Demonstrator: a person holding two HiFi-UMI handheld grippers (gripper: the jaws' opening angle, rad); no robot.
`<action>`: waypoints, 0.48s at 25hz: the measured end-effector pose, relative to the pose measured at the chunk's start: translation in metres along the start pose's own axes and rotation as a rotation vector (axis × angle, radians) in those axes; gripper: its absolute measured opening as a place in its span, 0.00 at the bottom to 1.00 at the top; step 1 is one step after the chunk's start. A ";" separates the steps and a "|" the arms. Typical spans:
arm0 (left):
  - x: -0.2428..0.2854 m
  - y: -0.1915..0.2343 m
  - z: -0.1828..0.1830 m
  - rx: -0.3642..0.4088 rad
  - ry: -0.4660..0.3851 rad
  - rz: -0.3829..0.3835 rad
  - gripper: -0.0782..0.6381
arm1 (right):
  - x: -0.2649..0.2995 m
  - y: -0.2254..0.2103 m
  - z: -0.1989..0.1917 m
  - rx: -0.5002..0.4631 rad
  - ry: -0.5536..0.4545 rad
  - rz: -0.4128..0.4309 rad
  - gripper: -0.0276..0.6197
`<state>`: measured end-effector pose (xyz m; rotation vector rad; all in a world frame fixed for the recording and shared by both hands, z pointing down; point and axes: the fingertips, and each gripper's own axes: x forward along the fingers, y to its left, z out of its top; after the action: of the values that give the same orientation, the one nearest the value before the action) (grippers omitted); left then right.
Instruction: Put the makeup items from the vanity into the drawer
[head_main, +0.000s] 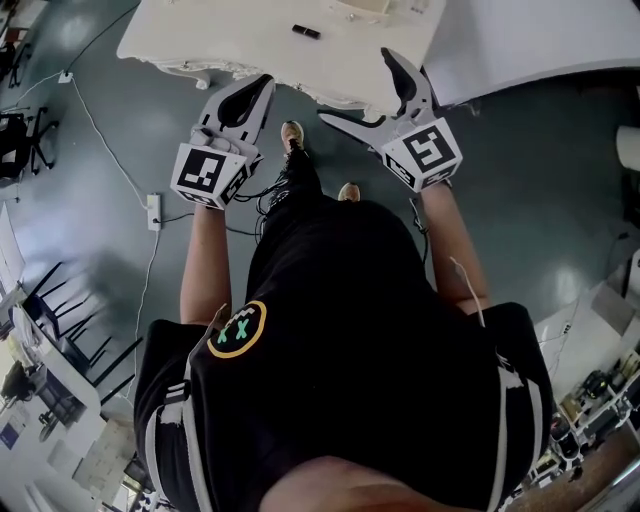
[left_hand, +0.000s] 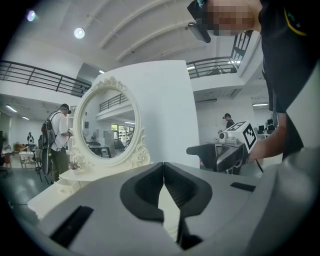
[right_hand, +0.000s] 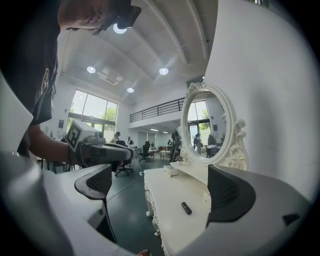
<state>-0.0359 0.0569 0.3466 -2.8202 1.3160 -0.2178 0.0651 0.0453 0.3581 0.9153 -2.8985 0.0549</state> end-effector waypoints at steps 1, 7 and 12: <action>0.004 0.008 -0.002 -0.003 -0.002 -0.005 0.14 | 0.008 -0.004 -0.001 -0.001 0.004 -0.006 0.97; 0.033 0.060 -0.023 -0.008 0.012 -0.035 0.14 | 0.058 -0.028 -0.014 0.016 0.041 -0.017 0.97; 0.053 0.108 -0.031 -0.023 0.010 -0.073 0.14 | 0.105 -0.050 -0.025 0.024 0.090 -0.037 0.97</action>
<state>-0.0884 -0.0522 0.3752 -2.8926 1.2267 -0.2206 0.0103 -0.0537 0.3947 0.9444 -2.8041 0.1253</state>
